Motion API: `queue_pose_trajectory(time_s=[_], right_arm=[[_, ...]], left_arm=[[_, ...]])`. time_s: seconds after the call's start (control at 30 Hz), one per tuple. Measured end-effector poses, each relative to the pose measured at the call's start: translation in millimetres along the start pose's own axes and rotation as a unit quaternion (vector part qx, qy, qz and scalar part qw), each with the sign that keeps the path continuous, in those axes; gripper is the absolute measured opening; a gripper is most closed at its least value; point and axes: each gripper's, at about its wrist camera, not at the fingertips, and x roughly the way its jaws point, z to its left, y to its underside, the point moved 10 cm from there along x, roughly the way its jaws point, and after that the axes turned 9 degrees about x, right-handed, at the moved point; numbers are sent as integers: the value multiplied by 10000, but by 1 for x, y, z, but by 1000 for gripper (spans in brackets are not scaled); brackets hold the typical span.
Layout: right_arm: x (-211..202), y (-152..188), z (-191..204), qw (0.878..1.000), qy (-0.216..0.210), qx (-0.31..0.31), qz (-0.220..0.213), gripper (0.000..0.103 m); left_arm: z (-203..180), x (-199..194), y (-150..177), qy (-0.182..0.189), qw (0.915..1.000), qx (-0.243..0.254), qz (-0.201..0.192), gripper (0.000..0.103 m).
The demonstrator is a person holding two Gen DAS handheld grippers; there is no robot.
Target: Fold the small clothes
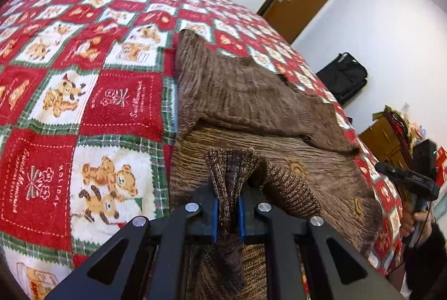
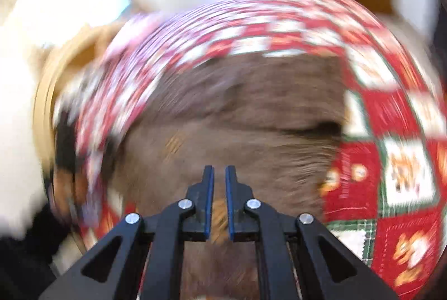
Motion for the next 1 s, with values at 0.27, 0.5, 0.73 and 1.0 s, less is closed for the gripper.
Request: queue_pose_trajectory(time_s=[0.27, 0.5, 0.73, 1.0], right_arm=[[-13, 67, 50, 9771, 126, -2058, 532, 67], [-14, 177, 78, 7808, 1118, -5995, 1357, 82], [25, 223, 38, 6197, 1458, -7325, 2411, 52], [14, 210, 37, 7122, 1388, -6298, 2771, 11]], left_arm=[[4, 12, 11, -79, 9998, 97, 144, 10], [1, 14, 10, -289, 9990, 306, 158, 11], [2, 13, 11, -269, 9992, 259, 173, 11], [2, 10, 11, -138, 9997, 175, 47, 10]])
